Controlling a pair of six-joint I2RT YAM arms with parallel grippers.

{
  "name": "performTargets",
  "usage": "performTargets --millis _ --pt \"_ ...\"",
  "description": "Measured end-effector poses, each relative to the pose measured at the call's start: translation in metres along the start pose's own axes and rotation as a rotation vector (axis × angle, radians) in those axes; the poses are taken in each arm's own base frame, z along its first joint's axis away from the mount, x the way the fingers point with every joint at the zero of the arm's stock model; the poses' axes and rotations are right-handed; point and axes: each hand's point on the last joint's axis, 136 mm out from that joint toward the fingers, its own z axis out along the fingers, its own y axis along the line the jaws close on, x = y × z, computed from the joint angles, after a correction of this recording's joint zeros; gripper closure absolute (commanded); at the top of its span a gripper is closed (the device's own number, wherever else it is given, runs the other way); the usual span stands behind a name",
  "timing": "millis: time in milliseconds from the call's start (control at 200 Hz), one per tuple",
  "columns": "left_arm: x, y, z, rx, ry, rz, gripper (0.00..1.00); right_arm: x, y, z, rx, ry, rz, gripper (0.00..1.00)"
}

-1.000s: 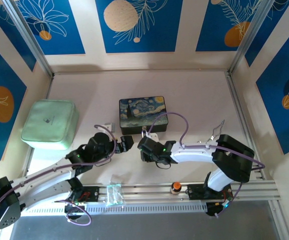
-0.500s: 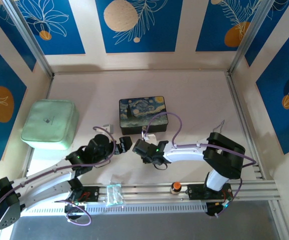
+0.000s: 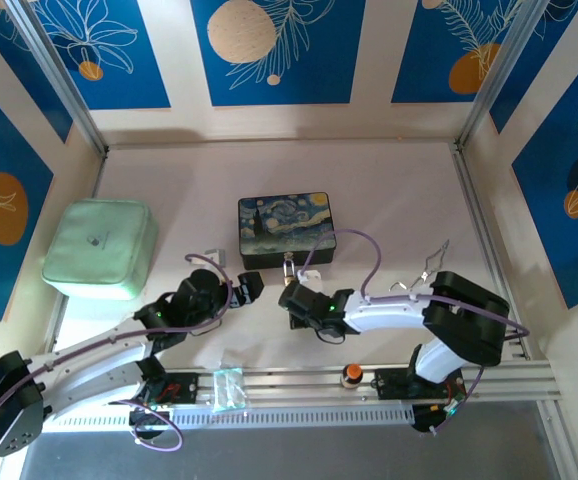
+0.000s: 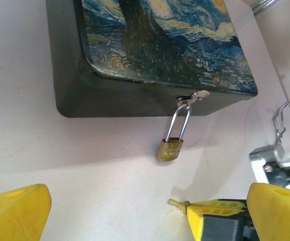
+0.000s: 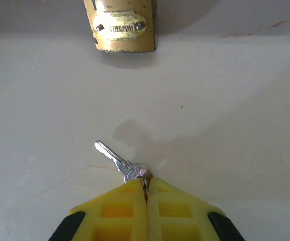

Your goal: Unlock a padlock with a key

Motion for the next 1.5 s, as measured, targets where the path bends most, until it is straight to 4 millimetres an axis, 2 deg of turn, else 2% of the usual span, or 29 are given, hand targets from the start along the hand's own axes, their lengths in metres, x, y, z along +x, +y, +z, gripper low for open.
performTargets --millis 165,390,530,730,920,1041,1251,1316,1411,1501 --pt "0.009 0.007 0.009 -0.032 0.031 0.009 0.01 0.000 -0.002 -0.002 -0.107 -0.006 0.010 1.00" --pt "0.023 -0.004 0.021 0.072 0.056 -0.003 0.05 0.006 -0.020 -0.014 -0.244 0.011 0.020 1.00" --pt "0.020 -0.024 0.022 0.162 0.049 -0.005 0.07 -0.008 -0.016 -0.034 -0.352 -0.037 0.054 1.00" --pt "0.014 -0.061 0.018 0.342 0.022 -0.002 0.21 -0.036 -0.001 -0.073 -0.516 -0.138 0.114 1.00" --pt "0.015 -0.085 0.015 0.457 0.032 -0.002 0.23 -0.052 0.008 -0.100 -0.623 -0.181 0.196 1.00" --pt "0.012 -0.096 0.011 0.492 0.036 -0.001 0.29 -0.054 0.010 -0.105 -0.646 -0.170 0.238 1.00" --pt "0.011 -0.117 0.006 0.539 0.049 0.009 0.29 -0.062 0.018 -0.111 -0.670 -0.175 0.262 1.00" --pt "0.012 -0.118 0.008 0.535 0.056 0.007 0.30 -0.064 0.023 -0.112 -0.679 -0.174 0.262 1.00" --pt "0.017 -0.113 0.013 0.512 0.080 -0.012 0.40 -0.063 0.028 -0.109 -0.686 -0.165 0.256 1.00" --pt "0.022 -0.110 0.017 0.496 0.100 -0.026 0.43 -0.061 0.031 -0.107 -0.688 -0.154 0.257 1.00"
